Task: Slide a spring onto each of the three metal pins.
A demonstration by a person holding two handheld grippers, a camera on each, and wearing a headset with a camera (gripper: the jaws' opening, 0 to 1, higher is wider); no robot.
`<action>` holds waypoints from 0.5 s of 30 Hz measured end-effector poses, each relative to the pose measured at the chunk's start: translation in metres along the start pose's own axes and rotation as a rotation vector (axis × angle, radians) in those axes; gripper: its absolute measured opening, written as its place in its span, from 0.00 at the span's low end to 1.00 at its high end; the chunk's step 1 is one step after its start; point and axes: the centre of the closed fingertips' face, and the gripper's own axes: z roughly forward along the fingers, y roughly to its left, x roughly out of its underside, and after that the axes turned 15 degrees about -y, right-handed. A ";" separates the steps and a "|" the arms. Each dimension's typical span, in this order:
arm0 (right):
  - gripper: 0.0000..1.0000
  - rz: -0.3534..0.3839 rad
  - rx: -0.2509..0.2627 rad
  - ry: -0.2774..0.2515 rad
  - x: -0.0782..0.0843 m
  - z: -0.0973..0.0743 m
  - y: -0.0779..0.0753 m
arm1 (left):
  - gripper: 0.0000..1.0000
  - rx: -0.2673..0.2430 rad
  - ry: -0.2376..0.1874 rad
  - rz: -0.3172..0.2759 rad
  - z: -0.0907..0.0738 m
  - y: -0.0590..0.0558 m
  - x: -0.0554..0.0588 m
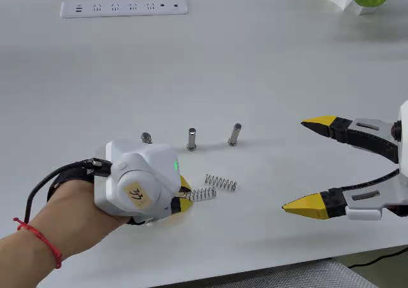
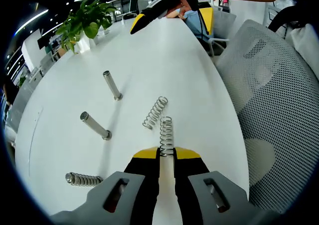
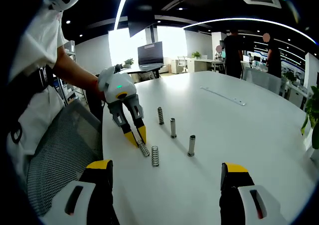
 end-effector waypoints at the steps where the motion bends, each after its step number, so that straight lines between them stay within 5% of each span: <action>1: 0.89 0.000 -0.002 -0.002 -0.001 0.001 0.001 | 0.06 -0.001 -0.005 -0.004 0.000 0.000 -0.001; 6: 0.87 -0.002 -0.013 -0.012 -0.008 0.006 0.005 | 0.06 -0.015 -0.042 -0.019 -0.005 -0.002 -0.010; 15: 0.76 0.007 -0.040 -0.068 -0.037 0.020 0.018 | 0.06 -0.091 -0.218 -0.094 -0.028 0.002 -0.053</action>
